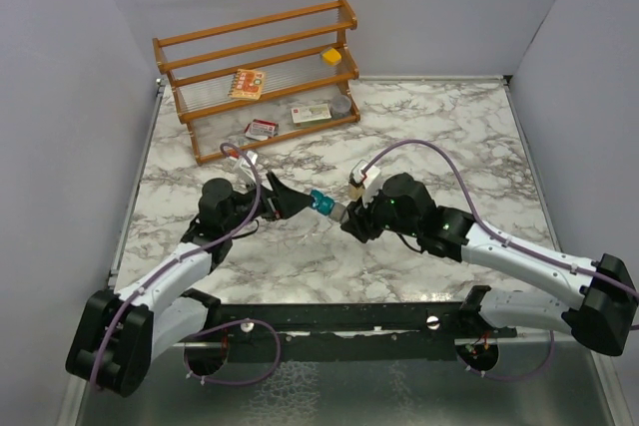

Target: Sort the pills into containers

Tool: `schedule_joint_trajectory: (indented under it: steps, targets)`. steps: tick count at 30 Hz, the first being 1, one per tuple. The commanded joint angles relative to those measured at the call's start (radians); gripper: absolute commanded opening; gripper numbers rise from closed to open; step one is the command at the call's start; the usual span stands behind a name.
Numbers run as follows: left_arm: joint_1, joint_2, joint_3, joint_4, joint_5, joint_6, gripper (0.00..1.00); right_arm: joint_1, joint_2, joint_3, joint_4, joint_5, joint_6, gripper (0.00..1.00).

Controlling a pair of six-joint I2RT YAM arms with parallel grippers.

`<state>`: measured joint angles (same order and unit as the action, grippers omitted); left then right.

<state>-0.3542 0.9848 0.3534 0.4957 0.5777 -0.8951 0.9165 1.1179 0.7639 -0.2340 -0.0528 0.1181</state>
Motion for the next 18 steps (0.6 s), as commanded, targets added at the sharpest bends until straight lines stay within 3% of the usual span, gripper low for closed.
schedule_joint_trajectory:
  steps: [1,8,13,18]
  targets:
    - [-0.022,0.065,0.023,0.133,0.052,-0.069,0.99,0.008,-0.008,0.04,-0.021,-0.042,-0.012,0.01]
    - [-0.031,0.134,0.038,0.216,0.099,-0.133,0.96,0.015,0.009,0.045,-0.029,-0.027,-0.014,0.01]
    - [-0.032,0.165,0.04,0.257,0.128,-0.173,0.81,0.017,0.021,0.048,-0.033,-0.004,-0.015,0.01]
    - [-0.047,0.17,0.036,0.263,0.144,-0.188,0.81,0.019,0.02,0.039,-0.012,0.009,-0.011,0.01]
